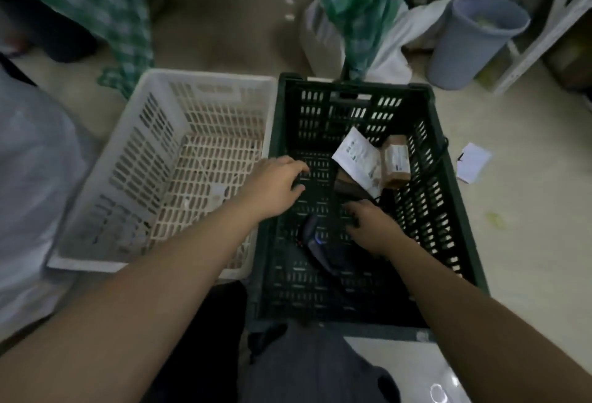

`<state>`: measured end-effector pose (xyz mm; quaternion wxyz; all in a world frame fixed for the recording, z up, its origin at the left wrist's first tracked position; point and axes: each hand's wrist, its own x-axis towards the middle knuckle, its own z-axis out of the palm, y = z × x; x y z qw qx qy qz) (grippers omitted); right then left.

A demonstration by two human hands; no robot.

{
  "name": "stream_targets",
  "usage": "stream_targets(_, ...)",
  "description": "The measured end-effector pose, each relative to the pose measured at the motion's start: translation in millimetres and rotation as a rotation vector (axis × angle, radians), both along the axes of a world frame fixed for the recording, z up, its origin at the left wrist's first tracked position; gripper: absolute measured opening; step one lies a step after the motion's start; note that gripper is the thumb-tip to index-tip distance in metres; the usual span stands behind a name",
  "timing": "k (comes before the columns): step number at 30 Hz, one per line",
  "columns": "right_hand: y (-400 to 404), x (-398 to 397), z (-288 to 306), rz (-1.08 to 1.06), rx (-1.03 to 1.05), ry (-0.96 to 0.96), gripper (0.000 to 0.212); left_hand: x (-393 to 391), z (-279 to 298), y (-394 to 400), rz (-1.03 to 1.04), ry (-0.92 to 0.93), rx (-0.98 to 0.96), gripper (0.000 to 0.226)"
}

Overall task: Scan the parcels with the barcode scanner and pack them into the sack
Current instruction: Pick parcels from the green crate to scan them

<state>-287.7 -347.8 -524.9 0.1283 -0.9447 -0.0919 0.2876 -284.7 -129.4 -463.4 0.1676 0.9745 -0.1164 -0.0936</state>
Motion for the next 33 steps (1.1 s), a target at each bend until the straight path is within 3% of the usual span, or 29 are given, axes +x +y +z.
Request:
stream_targets(5, 38.8, 17.1, -101.2, 0.019, -0.022, 0.278, 0.045, 21.3, -53.4, 1.3, -0.065, -0.065, 0.013, 0.038)
stream_targets(9, 39.0, 24.7, -159.0, -0.146, -0.029, 0.422, 0.087, 29.7, -75.4, 5.4, -0.11, -0.23, -0.072, 0.031)
stream_targets(11, 39.7, 22.9, -176.0, -0.162, -0.03, 0.462, 0.098, 30.8, -81.1, 7.5, -0.109, -0.305, -0.082, 0.028)
stream_targets(16, 60.2, 8.0, -191.4, -0.097, -0.141, 0.313, 0.069, 30.4, -81.6, 8.5, -0.091, -0.349, -0.107, 0.028)
stream_targets(20, 57.9, 10.7, -162.1, -0.15, -0.035, 0.318, 0.069, 25.3, -69.7, 10.8, -0.042, -0.296, -0.136, 0.027)
stream_targets(25, 44.0, 5.1, -86.4, -0.408, 0.404, 0.147, 0.067, 16.6, -43.0, 5.0, 0.081, -0.197, -0.212, 0.028)
stream_targets(29, 35.7, -10.9, -18.4, -0.608, 0.746, 0.07, 0.053, 16.1, -7.3, -7.3, 0.172, -0.159, -0.342, 0.027)
stream_targets(33, 17.5, -15.5, 34.9, -0.657, 0.932, -0.091, 0.039, 12.5, 17.7, -30.2, 0.195, -0.037, -0.341, 0.03)
